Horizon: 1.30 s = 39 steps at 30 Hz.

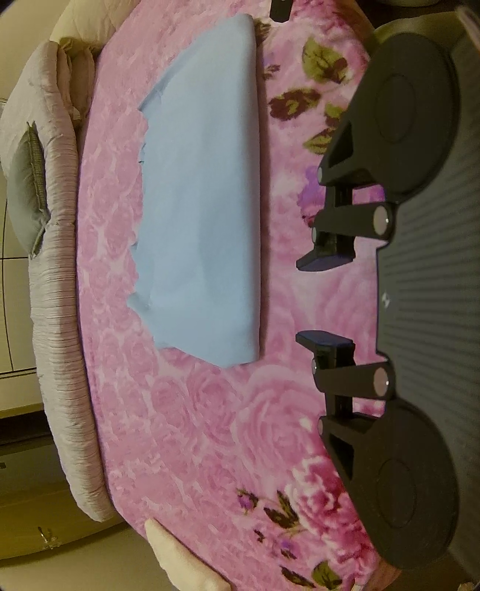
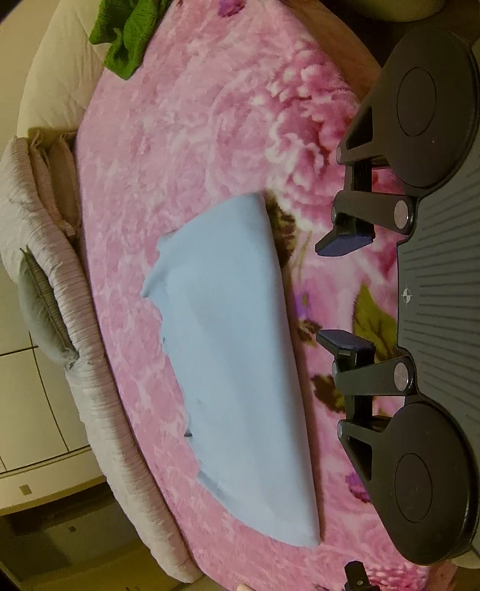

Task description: Fold clothes

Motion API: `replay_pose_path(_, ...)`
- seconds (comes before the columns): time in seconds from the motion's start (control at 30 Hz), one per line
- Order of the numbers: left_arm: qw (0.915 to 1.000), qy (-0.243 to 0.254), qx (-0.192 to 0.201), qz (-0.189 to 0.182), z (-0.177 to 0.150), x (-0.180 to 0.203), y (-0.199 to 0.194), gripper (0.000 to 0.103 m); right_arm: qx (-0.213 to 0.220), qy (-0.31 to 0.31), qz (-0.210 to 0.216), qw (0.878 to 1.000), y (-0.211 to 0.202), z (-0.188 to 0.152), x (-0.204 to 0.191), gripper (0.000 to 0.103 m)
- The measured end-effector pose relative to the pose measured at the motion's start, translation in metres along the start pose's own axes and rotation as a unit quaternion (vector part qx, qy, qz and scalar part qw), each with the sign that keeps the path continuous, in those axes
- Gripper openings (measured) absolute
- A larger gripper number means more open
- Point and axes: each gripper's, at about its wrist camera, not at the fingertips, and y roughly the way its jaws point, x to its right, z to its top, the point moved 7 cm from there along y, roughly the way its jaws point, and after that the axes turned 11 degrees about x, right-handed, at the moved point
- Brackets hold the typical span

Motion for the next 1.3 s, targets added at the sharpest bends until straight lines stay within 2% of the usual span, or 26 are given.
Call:
replay_pose_path(0.23, 1.0, -0.005, 0.004, -0.002, 0.0, -0.002, -0.002, 0.034, 0.003, 0.012, 0.011, 1.0, -0.004, -0.001, -0.001, 0.05)
replay_pose_path(0.33, 0.9983, -0.046, -0.001, -0.036, -0.003, -0.006, 0.005, 0.036, 0.001, 0.047, 0.027, 0.999, 0.002, -0.001, 0.004, 0.05)
replay_pose_path(0.37, 0.9953, -0.077, -0.004, -0.058, -0.004, -0.009, 0.008, 0.038, 0.001, 0.058, 0.033, 0.998, 0.004, -0.002, 0.006, 0.05)
replay_pose_path(0.4, 0.9875, -0.13, -0.008, -0.088, -0.007, -0.016, 0.014, 0.039, 0.0, 0.069, 0.038, 0.997, 0.005, -0.002, 0.008, 0.051)
replay_pose_path(0.43, 0.9762, -0.183, -0.009, -0.115, -0.01, -0.024, 0.02, 0.039, -0.002, 0.093, 0.049, 0.994, 0.008, -0.003, 0.011, 0.051)
replay_pose_path(0.47, 0.9615, -0.237, -0.009, -0.139, -0.012, -0.032, 0.026, 0.039, -0.005, 0.147, 0.074, 0.986, 0.014, -0.004, 0.019, 0.051)
replay_pose_path(0.53, 0.9271, -0.336, -0.009, -0.167, -0.017, -0.052, 0.043, 0.04, -0.017, 0.27, 0.112, 0.956, 0.029, -0.009, 0.039, 0.051)
replay_pose_path(0.57, 0.9163, -0.367, -0.012, -0.161, -0.019, -0.06, 0.051, 0.043, -0.02, 0.318, 0.116, 0.941, 0.036, -0.012, 0.049, 0.052)
replay_pose_path(0.6, 0.9071, -0.392, -0.013, -0.153, -0.019, -0.068, 0.061, 0.045, -0.021, 0.356, 0.113, 0.927, 0.044, -0.014, 0.058, 0.052)
replay_pose_path(0.67, 0.896, -0.421, -0.014, -0.14, -0.018, -0.077, 0.08, 0.049, -0.017, 0.403, 0.096, 0.91, 0.06, -0.016, 0.074, 0.053)
replay_pose_path(0.77, 0.877, -0.463, -0.034, -0.122, -0.022, -0.084, 0.112, 0.048, -0.004, 0.435, 0.076, 0.897, 0.08, -0.012, 0.086, 0.053)
replay_pose_path(0.83, 0.865, -0.487, -0.031, -0.117, -0.023, -0.087, 0.129, 0.045, 0.008, 0.46, 0.07, 0.885, 0.091, -0.008, 0.089, 0.053)
replay_pose_path(0.87, 0.8643, -0.489, -0.024, -0.115, -0.02, -0.087, 0.133, 0.042, 0.015, 0.469, 0.067, 0.881, 0.096, -0.005, 0.09, 0.053)
replay_pose_path(0.9, 0.8683, -0.483, -0.019, -0.113, -0.018, -0.087, 0.137, 0.038, 0.022, 0.476, 0.064, 0.877, 0.101, -0.003, 0.091, 0.053)
replay_pose_path(0.93, 0.8789, -0.464, -0.017, -0.109, -0.016, -0.086, 0.139, 0.023, 0.029, 0.478, 0.061, 0.876, 0.105, -0.001, 0.092, 0.053)
replay_pose_path(0.97, 0.8891, -0.445, -0.015, -0.106, -0.014, -0.085, 0.141, 0.016, 0.034, 0.477, 0.058, 0.876, 0.109, 0.002, 0.092, 0.048)
replay_pose_path(1.0, 0.8971, -0.429, -0.012, -0.105, -0.013, -0.084, 0.142, 0.015, 0.038, 0.475, 0.055, 0.877, 0.111, 0.004, 0.092, 0.025)
replay_pose_path(1.03, 0.9021, -0.418, -0.008, -0.107, -0.013, -0.083, 0.141, 0.013, 0.037, 0.473, 0.053, 0.879, 0.112, 0.004, 0.093, 0.012)
replay_pose_path(1.1, 0.9095, -0.401, 0.002, -0.109, -0.013, -0.083, 0.135, 0.01, 0.038, 0.467, 0.051, 0.882, 0.113, 0.004, 0.094, 0.01)
replay_pose_path(1.2, 0.9186, -0.379, 0.018, -0.111, -0.012, -0.081, 0.118, 0.009, 0.052, 0.436, 0.067, 0.896, 0.099, 0.007, 0.091, 0.007)
replay_pose_path(1.3, 0.9259, -0.358, 0.032, -0.116, -0.009, -0.078, 0.094, 0.008, 0.052, 0.415, 0.081, 0.905, 0.079, 0.008, 0.089, 0.007)
